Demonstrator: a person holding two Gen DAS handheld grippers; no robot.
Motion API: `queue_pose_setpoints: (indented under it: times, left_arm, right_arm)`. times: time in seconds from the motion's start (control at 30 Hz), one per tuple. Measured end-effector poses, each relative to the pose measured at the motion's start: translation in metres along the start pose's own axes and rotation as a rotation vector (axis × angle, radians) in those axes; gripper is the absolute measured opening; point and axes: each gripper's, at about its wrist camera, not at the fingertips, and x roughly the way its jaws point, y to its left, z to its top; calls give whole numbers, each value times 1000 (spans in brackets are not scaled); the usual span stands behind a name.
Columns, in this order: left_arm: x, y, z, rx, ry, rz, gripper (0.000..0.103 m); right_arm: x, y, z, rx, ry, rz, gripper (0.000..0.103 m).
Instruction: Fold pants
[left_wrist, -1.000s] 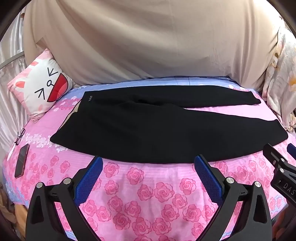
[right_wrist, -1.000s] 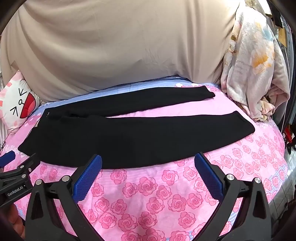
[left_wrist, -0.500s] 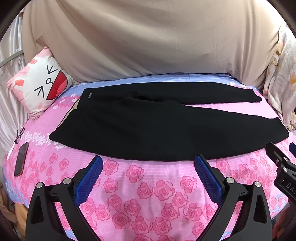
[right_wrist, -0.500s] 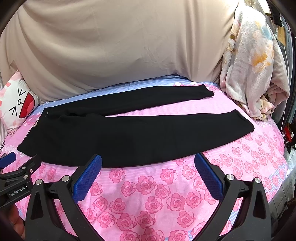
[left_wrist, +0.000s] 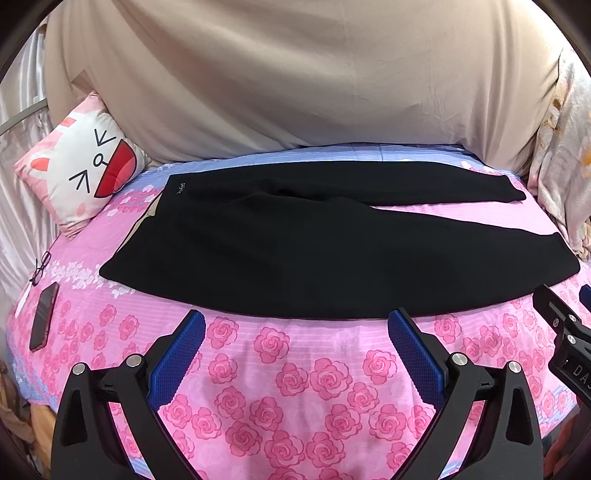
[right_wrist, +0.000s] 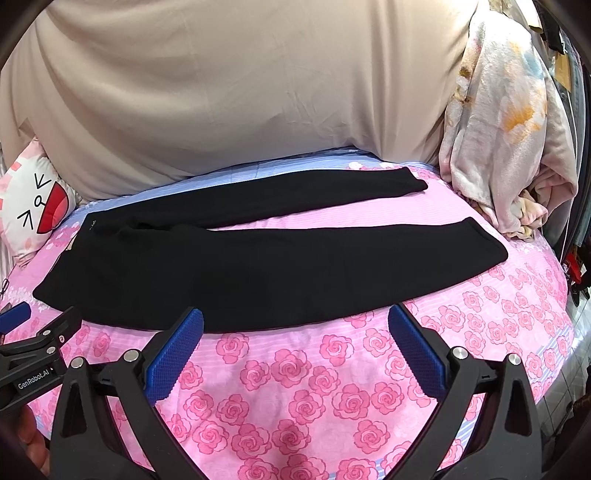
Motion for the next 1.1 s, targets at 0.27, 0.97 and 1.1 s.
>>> queue_pose_setpoints:
  times: [0.27,0.97,1.1]
  left_arm:
    - [0,-1,-1,3,1,2,98]
    - [0,-8,4,16,4,6,98]
    - [1,-8,4,16,4,6,98]
  right_arm:
    - [0,-3,0,4,3,-3,98]
    - [2,-1,1,-2,5,1,98]
    - [3,-1,2,0,5,1,98]
